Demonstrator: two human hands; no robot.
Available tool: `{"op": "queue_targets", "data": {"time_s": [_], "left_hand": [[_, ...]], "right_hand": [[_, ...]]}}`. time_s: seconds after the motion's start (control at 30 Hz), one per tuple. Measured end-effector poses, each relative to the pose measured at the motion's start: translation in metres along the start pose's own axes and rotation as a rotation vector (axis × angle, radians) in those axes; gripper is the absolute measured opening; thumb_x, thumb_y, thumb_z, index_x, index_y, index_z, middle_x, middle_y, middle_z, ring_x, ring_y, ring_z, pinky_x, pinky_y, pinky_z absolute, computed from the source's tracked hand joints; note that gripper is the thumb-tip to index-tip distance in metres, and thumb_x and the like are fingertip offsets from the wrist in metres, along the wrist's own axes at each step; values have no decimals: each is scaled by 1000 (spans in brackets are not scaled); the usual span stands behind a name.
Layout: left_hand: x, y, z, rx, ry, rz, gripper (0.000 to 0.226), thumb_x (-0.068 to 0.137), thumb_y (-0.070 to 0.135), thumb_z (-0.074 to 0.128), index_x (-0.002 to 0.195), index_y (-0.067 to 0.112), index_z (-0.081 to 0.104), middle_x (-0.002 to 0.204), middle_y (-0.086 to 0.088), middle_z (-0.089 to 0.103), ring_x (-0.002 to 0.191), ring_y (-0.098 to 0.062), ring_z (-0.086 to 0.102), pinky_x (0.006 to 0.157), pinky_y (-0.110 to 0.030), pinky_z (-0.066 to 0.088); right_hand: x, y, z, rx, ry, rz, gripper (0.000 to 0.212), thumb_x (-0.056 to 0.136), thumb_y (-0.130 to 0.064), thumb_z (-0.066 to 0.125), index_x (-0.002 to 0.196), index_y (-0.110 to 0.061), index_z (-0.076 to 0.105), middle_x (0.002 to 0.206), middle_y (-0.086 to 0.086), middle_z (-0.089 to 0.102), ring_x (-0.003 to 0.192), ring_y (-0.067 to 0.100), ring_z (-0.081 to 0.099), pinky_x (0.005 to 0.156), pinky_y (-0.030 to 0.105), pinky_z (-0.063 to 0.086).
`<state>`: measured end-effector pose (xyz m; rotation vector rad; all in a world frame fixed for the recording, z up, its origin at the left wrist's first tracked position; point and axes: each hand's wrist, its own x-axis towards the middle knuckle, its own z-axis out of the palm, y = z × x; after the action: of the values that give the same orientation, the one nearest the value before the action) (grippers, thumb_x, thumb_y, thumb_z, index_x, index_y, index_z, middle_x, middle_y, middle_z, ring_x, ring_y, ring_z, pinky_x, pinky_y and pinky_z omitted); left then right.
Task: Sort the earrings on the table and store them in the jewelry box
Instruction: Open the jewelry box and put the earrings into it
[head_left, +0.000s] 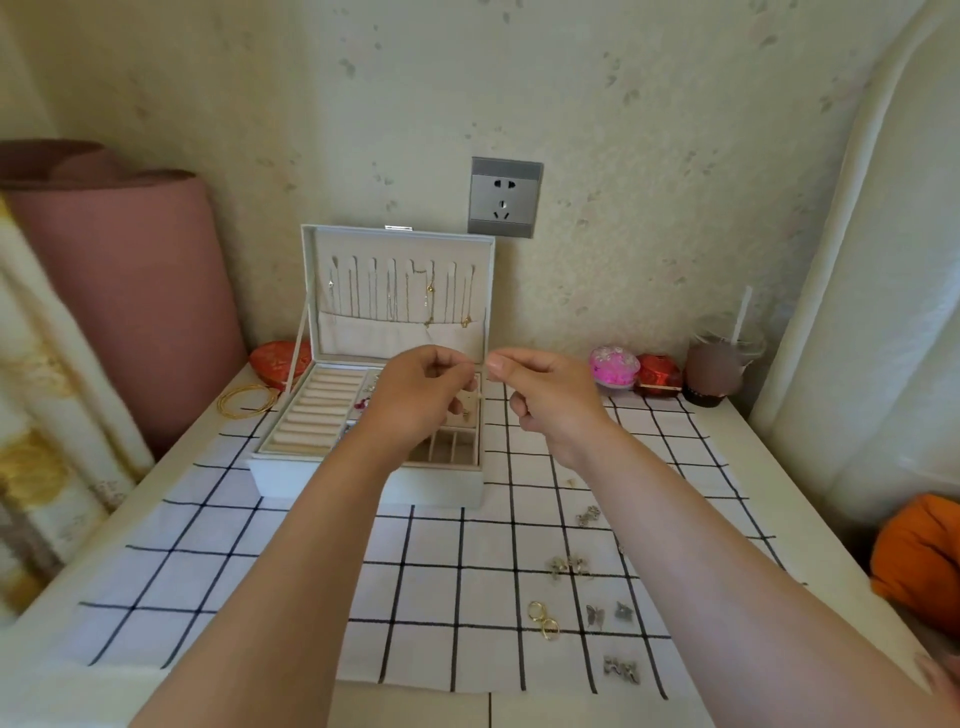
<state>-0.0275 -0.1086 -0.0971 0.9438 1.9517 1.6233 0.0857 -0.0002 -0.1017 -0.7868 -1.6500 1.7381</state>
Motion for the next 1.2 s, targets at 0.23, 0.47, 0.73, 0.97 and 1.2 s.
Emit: {"op": "queue_targets", "data": {"time_s": [0.23, 0.47, 0.73, 0.97, 1.2], "left_hand": [[16, -12, -40, 63, 78, 16, 9, 93, 18, 60, 94, 18, 69, 83, 4, 71, 56, -3, 59, 57, -20, 48], [31, -20, -48, 67, 19, 20, 5, 92, 19, 64, 95, 21, 68, 87, 3, 73, 59, -6, 61, 56, -20, 44], [33, -20, -47, 76, -65, 49, 7, 93, 21, 64, 97, 21, 69, 86, 8, 73, 60, -4, 62, 63, -22, 46], [31, -21, -47, 76, -50, 59, 6, 92, 21, 66, 94, 21, 71, 91, 2, 74, 61, -4, 62, 61, -21, 46], [32, -22, -48, 67, -9, 74, 7, 91, 20, 69, 92, 27, 70, 90, 3, 73, 64, -5, 63, 66, -21, 51]], "right_hand": [[21, 11, 15, -258, 15, -78, 14, 88, -12, 74, 99, -20, 78, 76, -8, 71, 49, 1, 49, 50, 15, 41], [35, 20, 20, -746, -67, -255, 21, 87, -14, 74, 106, -22, 77, 91, -18, 70, 88, -10, 62, 83, 8, 47], [27, 17, 28, -1040, -59, -322, 10, 86, -24, 75, 92, -31, 77, 92, -14, 73, 87, 2, 64, 82, 27, 52], [25, 19, 33, -1061, -42, -350, 8, 86, -26, 74, 91, -32, 77, 91, -15, 73, 84, 4, 65, 79, 29, 54], [26, 18, 32, -1035, -48, -321, 7, 85, -26, 75, 84, -33, 77, 88, -16, 73, 84, 4, 66, 80, 34, 56]]}}
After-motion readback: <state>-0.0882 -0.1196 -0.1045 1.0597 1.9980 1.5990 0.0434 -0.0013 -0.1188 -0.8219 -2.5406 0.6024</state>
